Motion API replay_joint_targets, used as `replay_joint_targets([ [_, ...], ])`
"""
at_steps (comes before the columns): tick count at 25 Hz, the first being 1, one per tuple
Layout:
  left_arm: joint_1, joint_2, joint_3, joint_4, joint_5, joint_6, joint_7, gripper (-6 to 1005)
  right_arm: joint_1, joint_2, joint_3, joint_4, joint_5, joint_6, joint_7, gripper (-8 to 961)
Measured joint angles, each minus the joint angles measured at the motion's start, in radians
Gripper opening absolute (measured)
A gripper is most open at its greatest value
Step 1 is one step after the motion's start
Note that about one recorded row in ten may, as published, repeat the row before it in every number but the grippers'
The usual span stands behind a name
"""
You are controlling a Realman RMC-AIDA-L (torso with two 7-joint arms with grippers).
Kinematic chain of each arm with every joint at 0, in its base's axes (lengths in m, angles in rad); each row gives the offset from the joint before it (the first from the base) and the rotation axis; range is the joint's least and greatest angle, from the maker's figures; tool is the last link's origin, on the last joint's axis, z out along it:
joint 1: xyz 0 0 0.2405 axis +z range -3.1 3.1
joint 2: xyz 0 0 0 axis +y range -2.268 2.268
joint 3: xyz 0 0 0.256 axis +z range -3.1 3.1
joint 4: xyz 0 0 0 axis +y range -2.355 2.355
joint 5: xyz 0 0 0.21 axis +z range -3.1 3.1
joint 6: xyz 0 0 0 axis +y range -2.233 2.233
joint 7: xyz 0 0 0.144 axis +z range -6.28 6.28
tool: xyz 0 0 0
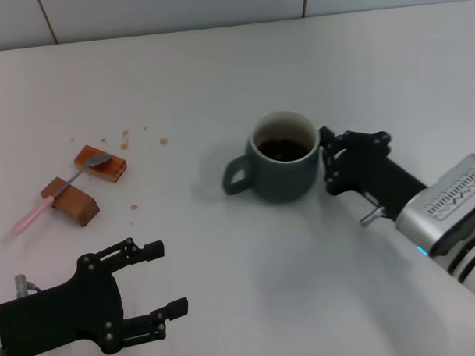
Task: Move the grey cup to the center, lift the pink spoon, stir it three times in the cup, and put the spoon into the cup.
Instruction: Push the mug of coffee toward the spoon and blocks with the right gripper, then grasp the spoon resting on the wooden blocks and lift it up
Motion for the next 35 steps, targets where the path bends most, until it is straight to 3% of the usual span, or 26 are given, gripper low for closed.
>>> replay_joint_targets([
  [1,0.000,0.000,0.000,0.000,0.000,0.000,0.000,816,0.003,0.000,0.059,0.008,-0.079,0.017,0.000,20],
  [6,-0.001,0.000,0.000,0.001,0.000,0.002,0.000,816,0.011,0.000,0.163,0.030,-0.226,0.050,0.000,31],
  [12,-0.001,0.000,-0.001,0.002,0.000,0.003,0.000,815,0.008,0.000,0.204,0.041,-0.262,0.055,0.000,43],
  [15,-0.001,0.000,-0.002,0.002,0.000,0.003,0.000,815,-0.026,-0.001,0.229,0.038,-0.261,-0.003,0.000,49],
  [16,0.000,0.000,-0.002,0.002,0.000,0.003,0.000,814,-0.065,-0.003,0.242,0.028,-0.263,-0.084,0.000,52],
  [20,0.001,0.001,-0.005,0.001,0.000,0.003,0.000,814,-0.124,-0.007,0.227,0.001,-0.308,-0.241,0.000,60],
  [21,0.001,0.001,-0.007,0.001,0.000,0.003,0.000,814,-0.163,-0.008,0.216,-0.025,-0.391,-0.346,0.000,62],
  [26,0.001,0.001,-0.008,0.000,0.000,0.000,0.008,813,-0.220,-0.010,0.213,-0.054,-0.591,-0.465,0.000,73],
  [31,0.001,0.001,-0.008,0.000,-0.001,-0.002,0.010,813,-0.229,-0.009,0.212,-0.052,-0.717,-0.429,0.015,83],
  [35,0.004,0.000,-0.008,0.000,-0.006,0.000,0.010,812,-0.227,-0.013,0.180,-0.041,-0.726,-0.381,0.060,91],
])
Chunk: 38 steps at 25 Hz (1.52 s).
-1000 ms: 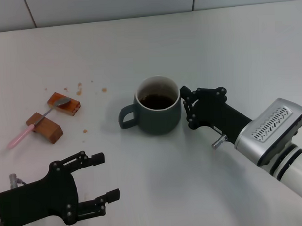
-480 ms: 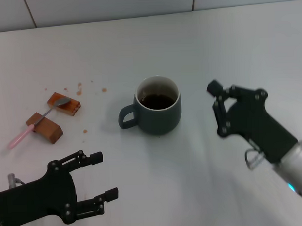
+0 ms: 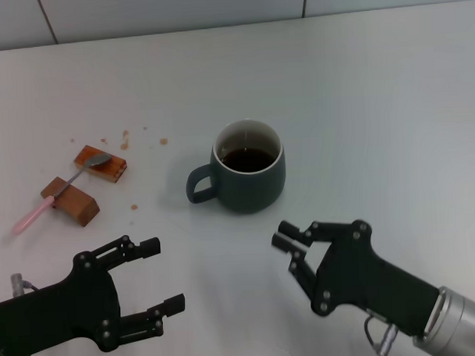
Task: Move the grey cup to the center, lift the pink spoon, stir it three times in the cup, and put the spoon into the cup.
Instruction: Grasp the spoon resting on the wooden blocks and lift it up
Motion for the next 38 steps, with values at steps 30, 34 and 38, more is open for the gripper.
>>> replay_joint_targets([
  [30,0.018,0.010,-0.542,-0.247,-0.011,0.006,-0.006,808,-0.044,0.003,-0.095,-0.440,0.000,-0.128,0.639,807],
  [34,0.021,0.011,-0.699,-0.257,-0.010,-0.032,-0.287,808,-0.043,0.003,-0.097,-0.441,-0.001,-0.128,0.639,824],
  [38,0.018,0.018,-0.703,-0.248,-0.004,-0.064,-0.414,807,-0.039,0.002,-0.104,-0.445,-0.006,-0.122,0.640,825],
])
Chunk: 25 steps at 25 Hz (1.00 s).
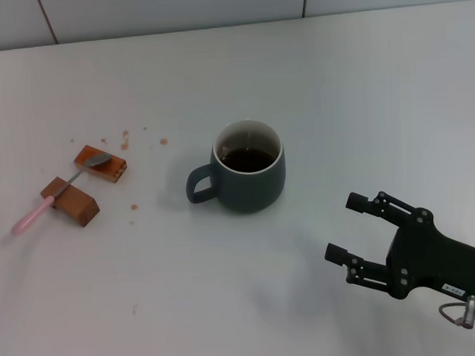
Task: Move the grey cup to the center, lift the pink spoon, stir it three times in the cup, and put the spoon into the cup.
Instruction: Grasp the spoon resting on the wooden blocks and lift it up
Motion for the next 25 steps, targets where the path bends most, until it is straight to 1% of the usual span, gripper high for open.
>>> replay_joint_targets([
  [1,-0.004,0.009,0.004,0.003,0.006,-0.029,-0.126,807,0.001,-0.001,0.000,-0.002,-0.002,0.001,0.000,825],
  [2,-0.003,0.011,0.004,0.002,0.007,-0.036,-0.173,807,0.001,-0.001,-0.001,-0.006,-0.003,0.001,0.000,825],
  [3,-0.001,0.013,0.004,0.001,0.007,-0.039,-0.208,807,0.001,-0.001,-0.001,-0.011,-0.004,0.001,0.000,825],
  [5,-0.001,0.013,0.004,0.001,0.007,-0.039,-0.208,807,0.000,0.000,-0.001,-0.012,-0.005,0.000,0.000,825],
  [6,0.006,0.015,0.005,0.000,0.008,-0.042,-0.267,807,0.000,0.000,-0.001,-0.013,-0.005,-0.001,0.001,825],
  [9,0.011,0.025,0.007,-0.004,0.012,-0.058,-0.356,806,-0.002,0.000,-0.001,-0.013,-0.006,-0.003,0.001,825],
  [12,0.012,0.028,0.012,-0.005,0.025,-0.078,-0.393,806,-0.003,0.000,-0.002,-0.013,-0.006,-0.005,0.001,825],
  [18,0.010,0.029,0.017,-0.006,0.067,-0.161,-0.441,805,-0.005,-0.001,-0.003,-0.013,-0.006,-0.006,0.001,824],
  [25,0.000,0.027,0.021,-0.010,0.103,-0.183,-0.460,804,-0.006,-0.002,-0.004,-0.013,-0.007,-0.006,0.001,824],
])
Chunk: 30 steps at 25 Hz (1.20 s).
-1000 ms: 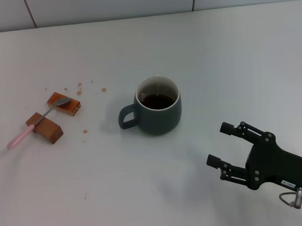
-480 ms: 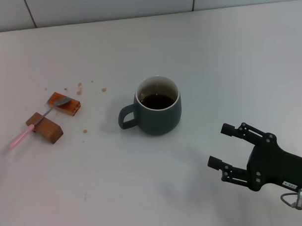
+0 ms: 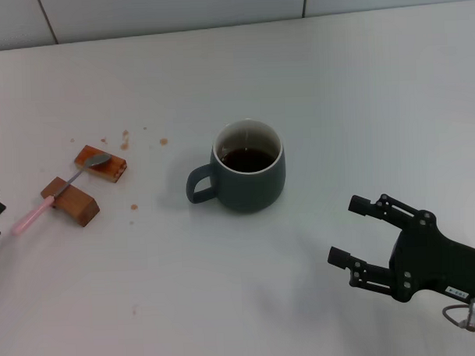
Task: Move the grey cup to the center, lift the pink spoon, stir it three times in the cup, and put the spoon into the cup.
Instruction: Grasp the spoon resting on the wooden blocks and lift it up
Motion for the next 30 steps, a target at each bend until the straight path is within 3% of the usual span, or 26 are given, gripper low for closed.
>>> replay_joint_targets([
  [30,-0.043,-0.009,0.019,-0.002,0.036,-0.027,-0.046,800,-0.001,0.002,0.000,0.000,-0.001,0.000,-0.005,825],
])
